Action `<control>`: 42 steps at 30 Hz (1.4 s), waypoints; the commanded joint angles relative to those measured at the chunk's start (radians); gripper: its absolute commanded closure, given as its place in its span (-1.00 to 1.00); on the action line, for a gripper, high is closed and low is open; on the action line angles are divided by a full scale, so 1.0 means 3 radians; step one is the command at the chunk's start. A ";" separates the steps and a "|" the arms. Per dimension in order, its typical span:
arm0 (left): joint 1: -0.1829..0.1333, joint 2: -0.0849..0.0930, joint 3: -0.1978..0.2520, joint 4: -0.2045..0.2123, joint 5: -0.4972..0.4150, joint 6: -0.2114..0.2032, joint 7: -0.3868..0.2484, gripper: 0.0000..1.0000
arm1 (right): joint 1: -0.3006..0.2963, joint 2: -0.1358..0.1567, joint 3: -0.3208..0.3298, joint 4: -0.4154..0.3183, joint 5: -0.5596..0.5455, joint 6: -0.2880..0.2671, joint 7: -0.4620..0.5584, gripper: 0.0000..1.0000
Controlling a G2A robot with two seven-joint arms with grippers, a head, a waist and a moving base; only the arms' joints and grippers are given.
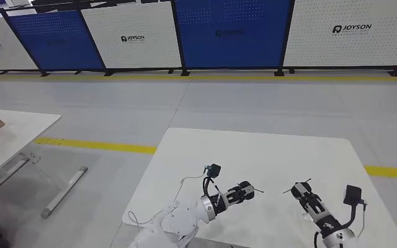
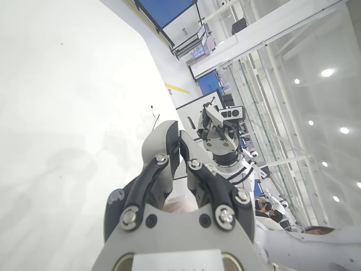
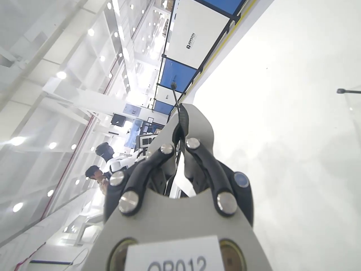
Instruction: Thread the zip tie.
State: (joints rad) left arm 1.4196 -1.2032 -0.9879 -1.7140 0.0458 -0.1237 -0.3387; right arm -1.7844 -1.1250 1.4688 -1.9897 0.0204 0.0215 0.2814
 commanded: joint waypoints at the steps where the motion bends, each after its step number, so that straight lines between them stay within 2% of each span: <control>1: 0.0000 0.0000 0.0000 0.0000 0.0000 0.0000 0.0000 1.00 | 0.0000 0.0000 0.0000 0.0000 0.0000 0.0000 0.0000 1.00; 10: 0.0000 0.0000 0.0000 0.0000 0.0000 0.0000 0.0000 1.00 | 0.0008 -0.0001 0.0005 0.0005 -0.0025 -0.0011 -0.0031 1.00; 13: 0.0000 0.0000 0.0000 0.0000 0.0000 0.0000 0.0000 1.00 | 0.0026 -0.0013 -0.0035 0.0085 -0.0112 -0.0163 -0.0164 1.00; 17: 0.0000 0.0000 0.0000 0.0000 0.0000 0.0000 0.0000 1.00 | 0.0005 -0.0022 -0.0040 0.0190 -0.0195 -0.0496 -0.0282 1.00; 22: 0.0000 0.0000 0.0000 0.0000 0.0000 0.0000 0.0000 1.00 | -0.0084 -0.0020 -0.0072 0.0317 -0.0410 -0.1180 -0.0271 1.00; 25: 0.0000 0.0000 0.0000 0.0000 0.0000 0.0000 0.0000 1.00 | -0.0121 -0.0033 -0.0142 0.0334 -0.0593 -0.1205 -0.0476 1.00; 42: 0.0000 0.0000 0.0000 0.0000 0.0000 0.0000 0.0000 1.00 | -0.0125 -0.0034 -0.0155 0.0336 -0.0598 -0.1205 -0.0480 1.00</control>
State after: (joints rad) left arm 1.4196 -1.2032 -0.9879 -1.7140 0.0458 -0.1237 -0.3387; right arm -1.8220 -1.1352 1.4224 -1.8888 -0.1589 -0.3400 0.1374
